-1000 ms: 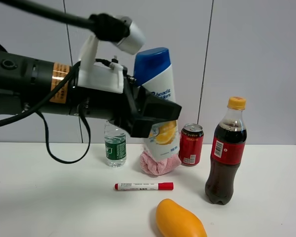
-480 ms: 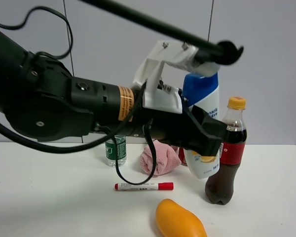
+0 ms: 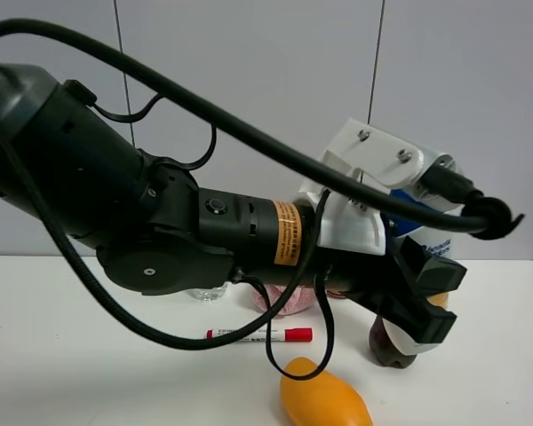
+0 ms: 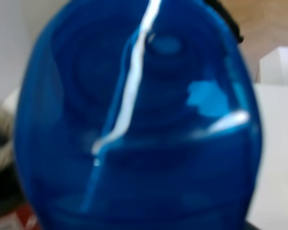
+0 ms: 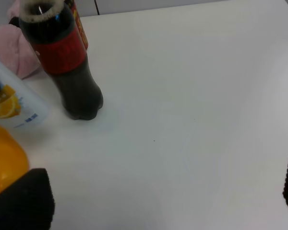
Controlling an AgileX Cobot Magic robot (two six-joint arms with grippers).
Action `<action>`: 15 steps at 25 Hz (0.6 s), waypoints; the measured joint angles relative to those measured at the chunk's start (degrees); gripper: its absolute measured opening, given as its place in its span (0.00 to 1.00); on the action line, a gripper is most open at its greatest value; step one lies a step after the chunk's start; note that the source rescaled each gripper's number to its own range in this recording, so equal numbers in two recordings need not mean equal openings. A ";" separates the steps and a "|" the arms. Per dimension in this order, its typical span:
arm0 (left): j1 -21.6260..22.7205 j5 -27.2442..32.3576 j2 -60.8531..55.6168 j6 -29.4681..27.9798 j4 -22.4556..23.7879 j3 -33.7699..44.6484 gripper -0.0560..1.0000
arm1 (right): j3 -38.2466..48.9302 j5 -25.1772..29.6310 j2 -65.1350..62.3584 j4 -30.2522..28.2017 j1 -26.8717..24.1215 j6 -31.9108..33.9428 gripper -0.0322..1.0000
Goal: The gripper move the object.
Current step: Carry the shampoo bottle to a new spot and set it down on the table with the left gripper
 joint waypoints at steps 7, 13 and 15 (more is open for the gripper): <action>0.00 0.13 7.47 0.16 5.49 -5.92 0.06 | 0.00 0.00 0.00 0.00 0.00 0.00 1.00; 0.00 0.18 9.85 0.39 5.94 -6.33 0.06 | 0.00 0.00 0.00 0.00 0.00 0.00 1.00; 0.00 0.41 11.51 0.69 5.89 -6.66 0.06 | 0.00 0.00 0.00 0.00 0.00 0.00 1.00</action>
